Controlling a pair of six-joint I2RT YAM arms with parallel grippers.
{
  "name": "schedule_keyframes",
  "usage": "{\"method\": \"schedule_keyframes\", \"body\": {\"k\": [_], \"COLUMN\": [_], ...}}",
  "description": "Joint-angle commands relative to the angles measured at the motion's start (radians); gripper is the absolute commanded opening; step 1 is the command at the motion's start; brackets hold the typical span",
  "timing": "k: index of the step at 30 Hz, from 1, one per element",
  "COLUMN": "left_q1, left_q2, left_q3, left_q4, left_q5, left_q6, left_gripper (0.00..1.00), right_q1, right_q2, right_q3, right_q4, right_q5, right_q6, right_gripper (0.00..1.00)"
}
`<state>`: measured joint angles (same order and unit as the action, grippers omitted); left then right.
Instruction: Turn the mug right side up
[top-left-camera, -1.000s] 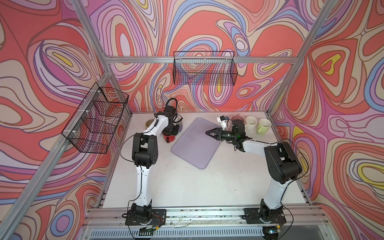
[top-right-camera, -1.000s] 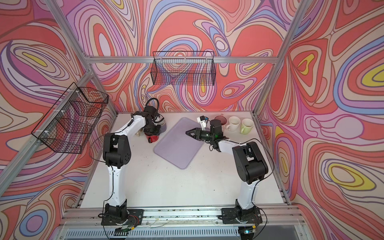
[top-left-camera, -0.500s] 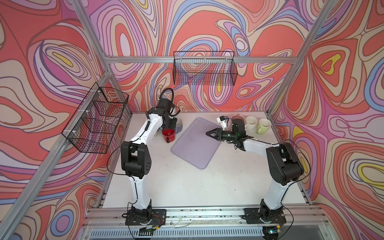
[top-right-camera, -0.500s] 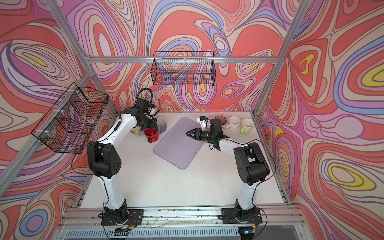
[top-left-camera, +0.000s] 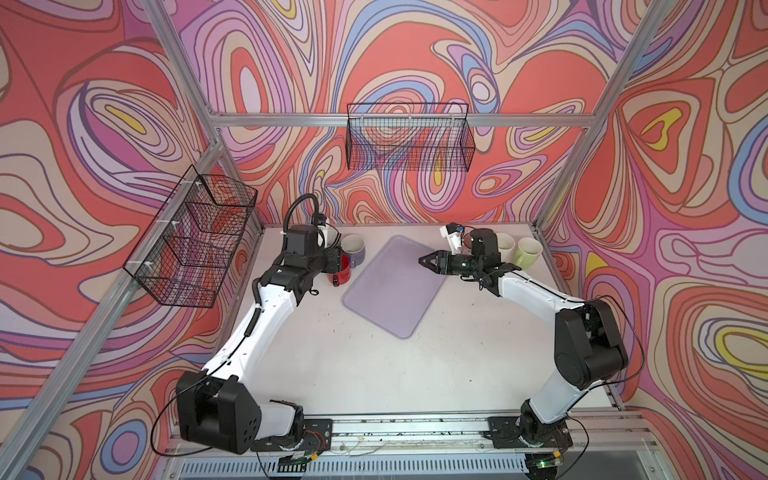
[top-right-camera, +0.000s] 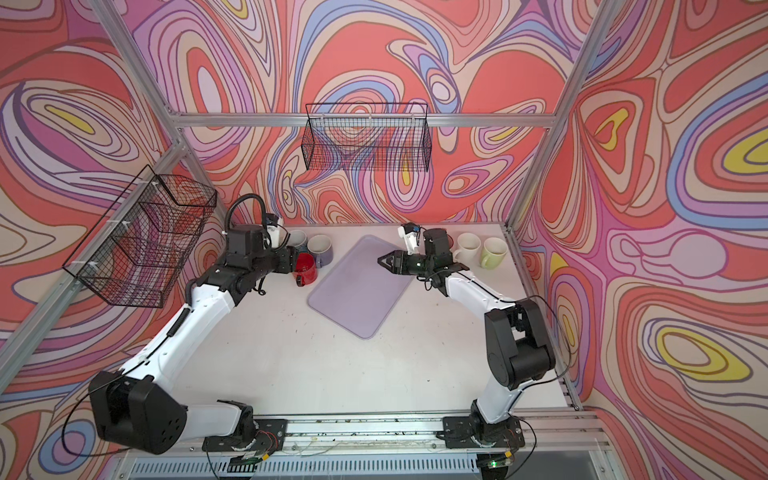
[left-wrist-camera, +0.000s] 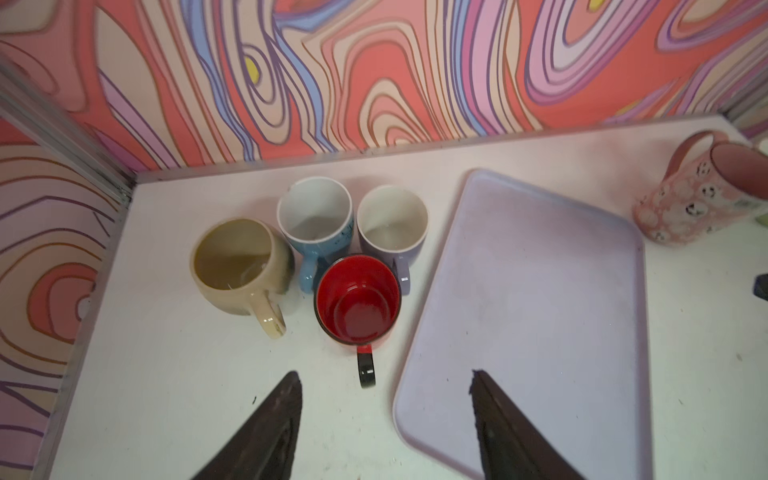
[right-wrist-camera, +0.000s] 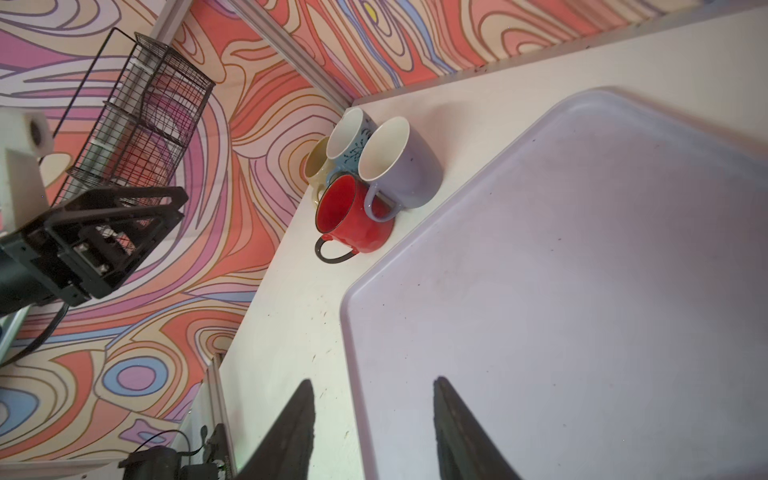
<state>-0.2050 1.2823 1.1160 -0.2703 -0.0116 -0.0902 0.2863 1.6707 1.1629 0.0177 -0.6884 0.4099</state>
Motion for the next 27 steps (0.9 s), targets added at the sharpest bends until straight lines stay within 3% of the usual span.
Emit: {"method": "schedule_keyframes", "body": {"k": [1, 3, 4, 5, 6, 10, 15, 19, 27], "left_q1": [-0.002, -0.003, 0.0, 0.0, 0.0, 0.004, 0.004, 0.004, 0.004], "left_q2": [-0.081, -0.121, -0.146, -0.175, -0.199, -0.276, -0.235, -0.181, -0.052], "left_q3": [-0.134, -0.202, -0.246, -0.297, -0.351, -0.556, -0.671, -0.751, -0.817], "left_q4": [0.245, 0.286, 0.323, 0.369, 0.43, 0.628, 0.667, 0.757, 0.989], "left_q5": [-0.143, -0.268, -0.327, -0.379, -0.42, -0.543, -0.642, -0.649, -0.692], "left_q6": [-0.071, -0.104, -0.116, -0.129, -0.134, -0.15, -0.154, -0.15, -0.065], "left_gripper": [0.75, 0.77, 0.77, 0.77, 0.77, 0.78, 0.78, 0.8, 0.86], "right_q1": [-0.01, -0.01, -0.01, -0.01, -0.01, -0.014, -0.019, -0.027, -0.071], "right_q2": [-0.062, -0.086, -0.1, -0.114, -0.127, -0.2, -0.307, -0.39, -0.451], "right_q3": [0.0, 0.009, 0.017, 0.021, 0.021, -0.019, -0.142, -0.271, -0.572], "right_q4": [-0.081, -0.124, -0.149, -0.167, -0.175, -0.154, -0.044, 0.053, 0.355], "right_q5": [0.136, 0.193, 0.22, 0.246, 0.275, 0.41, 0.605, 0.797, 1.049], "right_q6": [-0.091, -0.122, -0.141, -0.157, -0.168, -0.184, -0.217, -0.248, -0.29], "right_gripper": [0.51, 0.62, 0.76, 0.96, 0.98, 0.98, 0.98, 0.98, 0.98]}}
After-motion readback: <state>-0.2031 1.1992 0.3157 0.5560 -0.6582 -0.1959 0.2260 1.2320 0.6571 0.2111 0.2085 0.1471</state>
